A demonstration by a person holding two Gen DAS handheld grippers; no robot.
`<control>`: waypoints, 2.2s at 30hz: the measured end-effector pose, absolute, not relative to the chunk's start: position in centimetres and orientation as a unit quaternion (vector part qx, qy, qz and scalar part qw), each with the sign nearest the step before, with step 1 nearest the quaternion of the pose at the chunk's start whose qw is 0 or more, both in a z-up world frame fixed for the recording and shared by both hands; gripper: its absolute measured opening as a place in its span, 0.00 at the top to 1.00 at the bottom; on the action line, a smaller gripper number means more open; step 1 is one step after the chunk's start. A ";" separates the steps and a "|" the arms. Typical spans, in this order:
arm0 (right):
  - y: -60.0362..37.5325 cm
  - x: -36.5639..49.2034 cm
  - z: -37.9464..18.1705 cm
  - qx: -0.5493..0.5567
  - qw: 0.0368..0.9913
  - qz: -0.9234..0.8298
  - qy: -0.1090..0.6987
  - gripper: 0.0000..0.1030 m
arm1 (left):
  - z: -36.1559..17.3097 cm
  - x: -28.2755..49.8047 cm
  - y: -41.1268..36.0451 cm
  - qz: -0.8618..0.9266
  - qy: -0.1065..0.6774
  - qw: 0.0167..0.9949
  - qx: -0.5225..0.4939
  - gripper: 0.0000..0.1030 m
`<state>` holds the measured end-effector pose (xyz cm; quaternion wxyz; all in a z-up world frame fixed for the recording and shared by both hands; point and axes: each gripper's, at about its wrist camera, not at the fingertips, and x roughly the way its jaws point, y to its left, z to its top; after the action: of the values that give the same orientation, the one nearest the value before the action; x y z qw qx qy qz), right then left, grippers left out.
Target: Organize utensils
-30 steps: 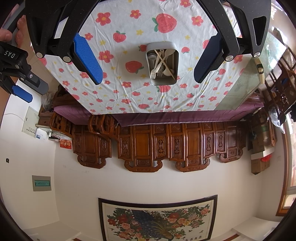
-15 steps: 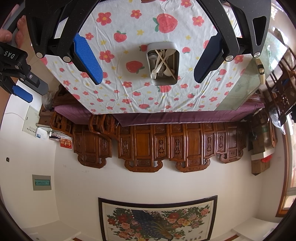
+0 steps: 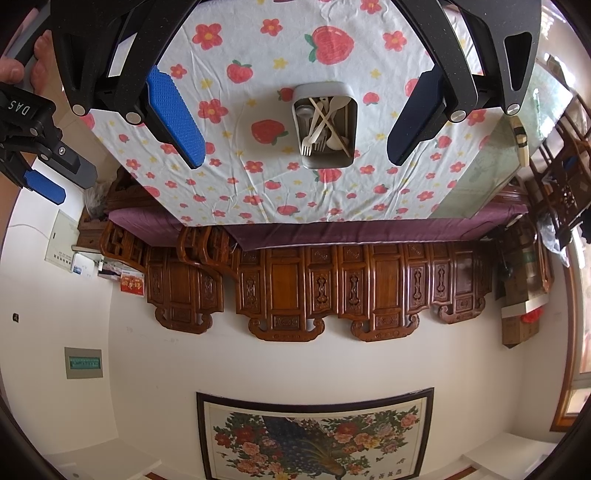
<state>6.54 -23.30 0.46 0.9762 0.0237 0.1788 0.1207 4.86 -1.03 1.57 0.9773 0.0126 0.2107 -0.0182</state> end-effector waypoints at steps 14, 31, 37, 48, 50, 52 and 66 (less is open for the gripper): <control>-23.1 6.5 0.7 0.024 0.976 0.121 0.178 0.03 | 1.7 4.8 -1.1 -0.018 0.210 0.978 0.012 0.08; -23.1 6.5 0.6 0.025 0.976 0.121 0.177 0.03 | 1.6 4.7 -1.1 -0.018 0.209 0.978 0.012 0.08; -23.0 6.4 0.7 0.025 0.976 0.121 0.178 0.03 | 1.8 4.5 -1.0 -0.018 0.209 0.978 0.012 0.08; -23.1 6.4 0.7 0.024 0.976 0.122 0.178 0.03 | 2.6 4.9 -1.2 -0.017 0.207 0.978 0.012 0.08; -23.1 6.4 0.7 0.024 0.976 0.122 0.178 0.03 | 2.7 5.1 -1.1 -0.016 0.209 0.978 0.010 0.08; -23.1 6.4 0.7 0.025 0.976 0.121 0.178 0.03 | 2.8 5.3 -1.0 -0.017 0.210 0.977 0.009 0.08; -23.0 6.4 0.8 0.025 0.976 0.122 0.177 0.03 | 2.7 5.6 -1.0 -0.012 0.206 0.978 0.012 0.08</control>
<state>6.37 -22.98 0.77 0.9762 0.0249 0.1775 0.1218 5.58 -0.95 2.66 0.9783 0.0121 0.2063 -0.0117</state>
